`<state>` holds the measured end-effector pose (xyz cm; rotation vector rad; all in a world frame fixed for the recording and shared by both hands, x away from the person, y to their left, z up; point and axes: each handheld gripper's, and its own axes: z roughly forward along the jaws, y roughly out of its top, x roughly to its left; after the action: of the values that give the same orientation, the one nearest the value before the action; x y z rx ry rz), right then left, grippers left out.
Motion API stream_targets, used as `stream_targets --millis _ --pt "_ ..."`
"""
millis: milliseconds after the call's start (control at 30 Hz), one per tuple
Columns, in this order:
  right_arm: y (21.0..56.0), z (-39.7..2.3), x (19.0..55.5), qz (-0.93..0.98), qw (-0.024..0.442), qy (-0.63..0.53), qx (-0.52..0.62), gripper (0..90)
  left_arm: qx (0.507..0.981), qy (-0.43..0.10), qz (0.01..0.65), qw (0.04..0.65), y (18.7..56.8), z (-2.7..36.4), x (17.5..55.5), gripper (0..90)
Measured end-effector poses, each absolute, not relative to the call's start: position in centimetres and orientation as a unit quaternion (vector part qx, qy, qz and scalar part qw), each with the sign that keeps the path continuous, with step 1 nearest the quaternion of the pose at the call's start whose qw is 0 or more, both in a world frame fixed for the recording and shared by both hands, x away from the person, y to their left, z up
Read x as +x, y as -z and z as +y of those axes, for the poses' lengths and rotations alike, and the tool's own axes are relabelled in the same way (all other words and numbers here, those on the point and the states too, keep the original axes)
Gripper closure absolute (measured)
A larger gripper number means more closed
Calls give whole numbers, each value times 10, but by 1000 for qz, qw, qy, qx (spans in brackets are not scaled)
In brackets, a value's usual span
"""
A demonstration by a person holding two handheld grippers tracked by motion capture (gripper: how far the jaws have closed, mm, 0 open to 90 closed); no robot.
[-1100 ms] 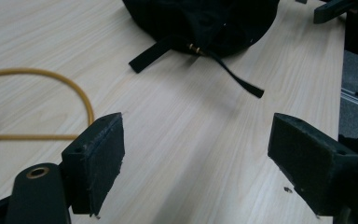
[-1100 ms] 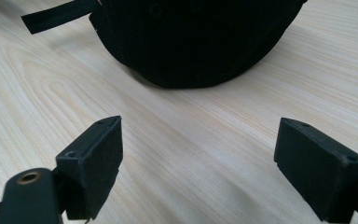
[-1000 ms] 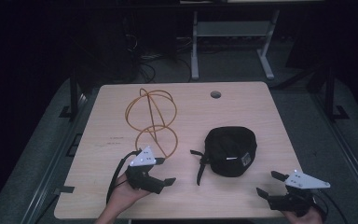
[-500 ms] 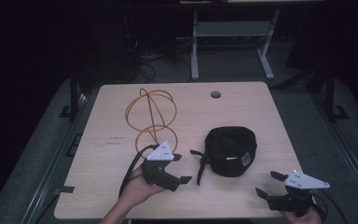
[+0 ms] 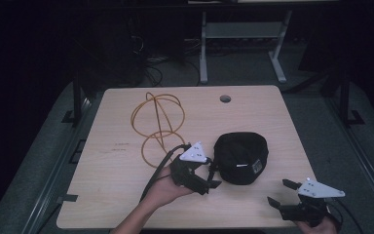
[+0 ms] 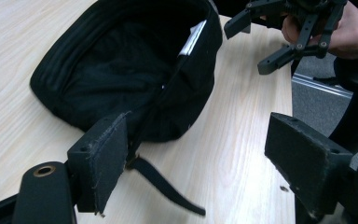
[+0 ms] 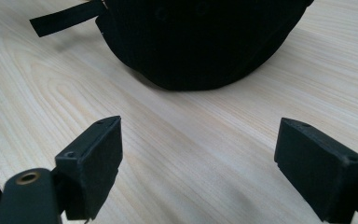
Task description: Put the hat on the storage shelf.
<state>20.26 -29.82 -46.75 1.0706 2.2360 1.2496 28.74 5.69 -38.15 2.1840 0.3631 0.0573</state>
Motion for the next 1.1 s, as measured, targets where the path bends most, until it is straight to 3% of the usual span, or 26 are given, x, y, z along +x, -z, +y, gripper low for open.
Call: stream_targets --millis 667,900,1100 --pt "467 -298 202 791 179 -448 377 148 900 4 119 420 387 2 311 260" --pt "467 -297 202 792 176 -448 376 148 908 13 110 404 396 -9 316 350" --pt "467 -295 203 794 175 -449 371 148 919 8 101 380 400 -14 318 494"
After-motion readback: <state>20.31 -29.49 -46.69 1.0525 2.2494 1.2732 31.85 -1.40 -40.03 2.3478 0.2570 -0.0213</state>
